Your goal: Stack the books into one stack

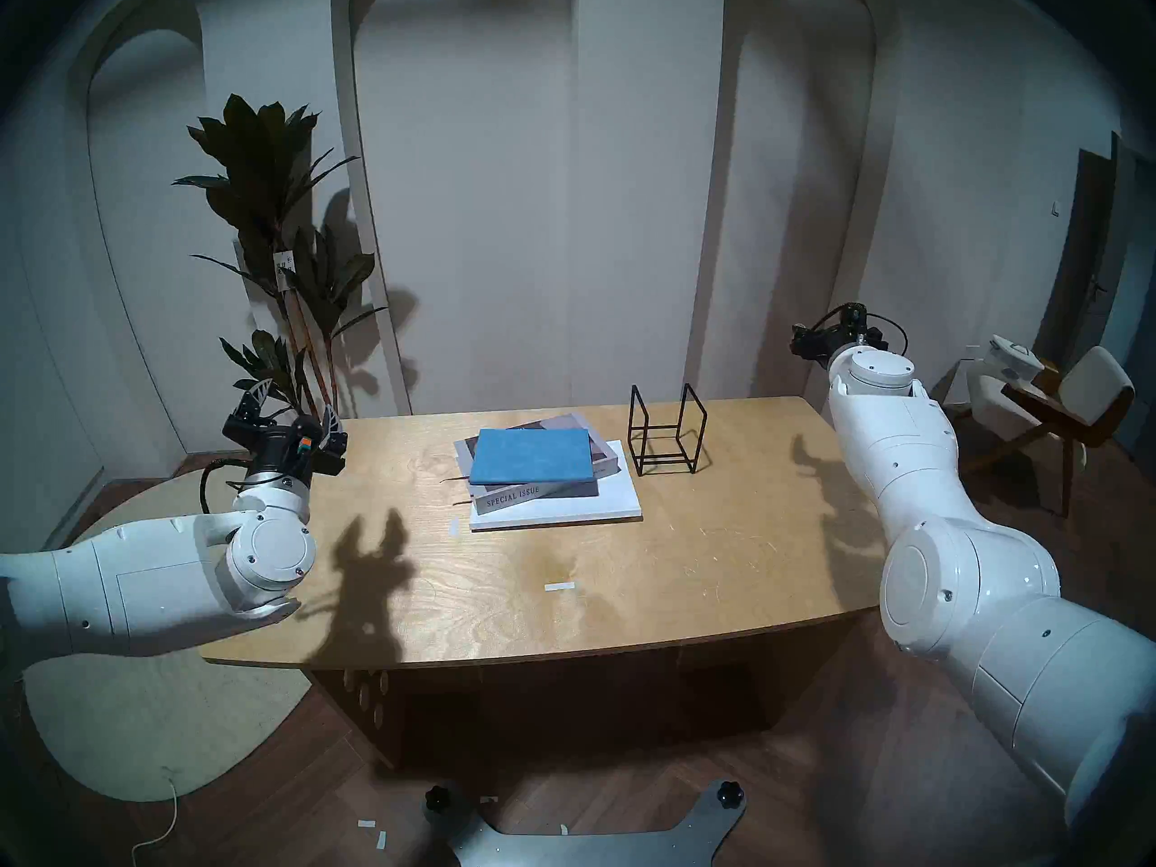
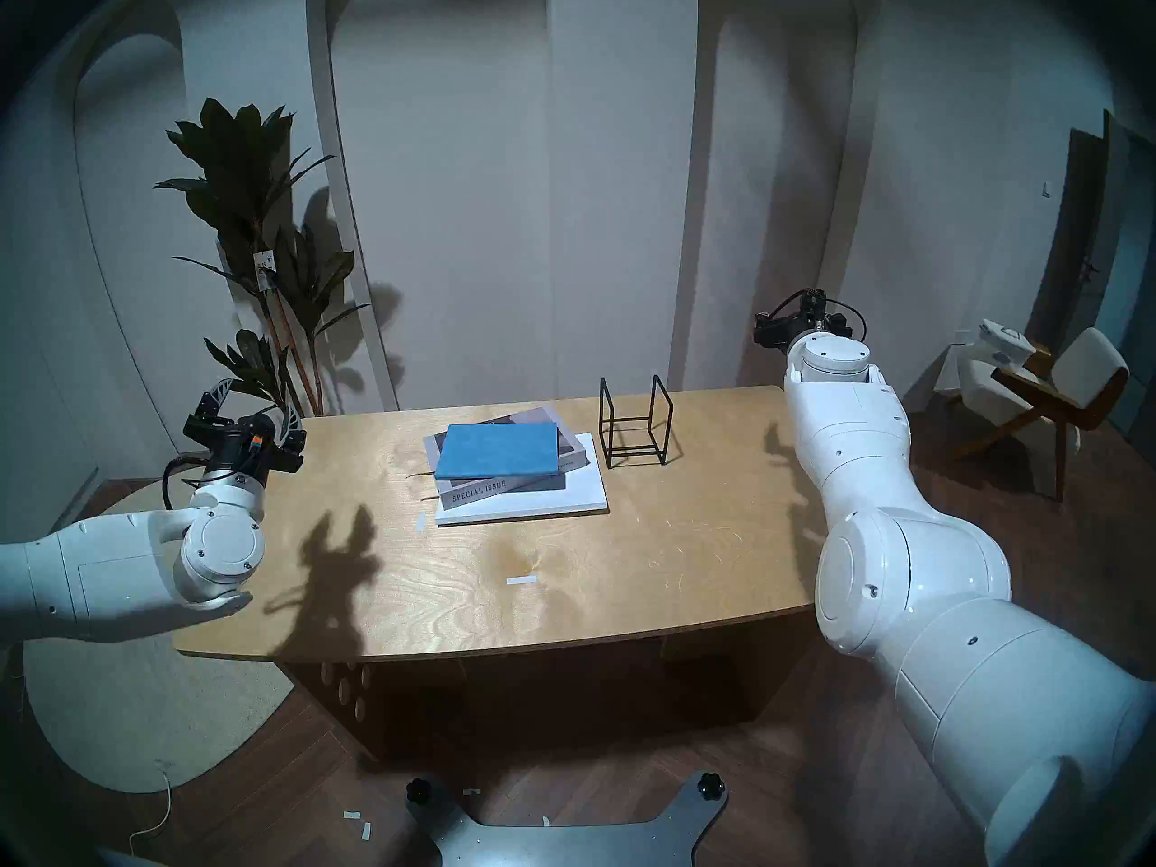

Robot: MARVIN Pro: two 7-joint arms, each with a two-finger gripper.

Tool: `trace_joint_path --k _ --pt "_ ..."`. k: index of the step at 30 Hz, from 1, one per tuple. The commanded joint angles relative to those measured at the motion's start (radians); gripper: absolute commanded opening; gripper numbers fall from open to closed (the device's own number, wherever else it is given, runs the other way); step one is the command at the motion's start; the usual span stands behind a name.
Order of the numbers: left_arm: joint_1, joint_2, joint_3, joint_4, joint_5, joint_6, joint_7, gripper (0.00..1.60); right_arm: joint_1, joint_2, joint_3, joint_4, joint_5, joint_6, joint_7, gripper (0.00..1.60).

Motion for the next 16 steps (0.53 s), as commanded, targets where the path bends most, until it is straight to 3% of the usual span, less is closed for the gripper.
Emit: trace_joint_path --k 1,16 --pt "-0.021 0.001 -0.017 0.0 0.003 -0.002 0.003 1.6 -0.011 0.007 0.002 -0.063 0.007 -0.027 0.023 1.6" --pt "-0.021 0.001 -0.018 0.0 0.003 -0.002 0.005 1.6 -0.077 0.015 0.016 -0.154 0.031 -0.056 0.088 1.6"
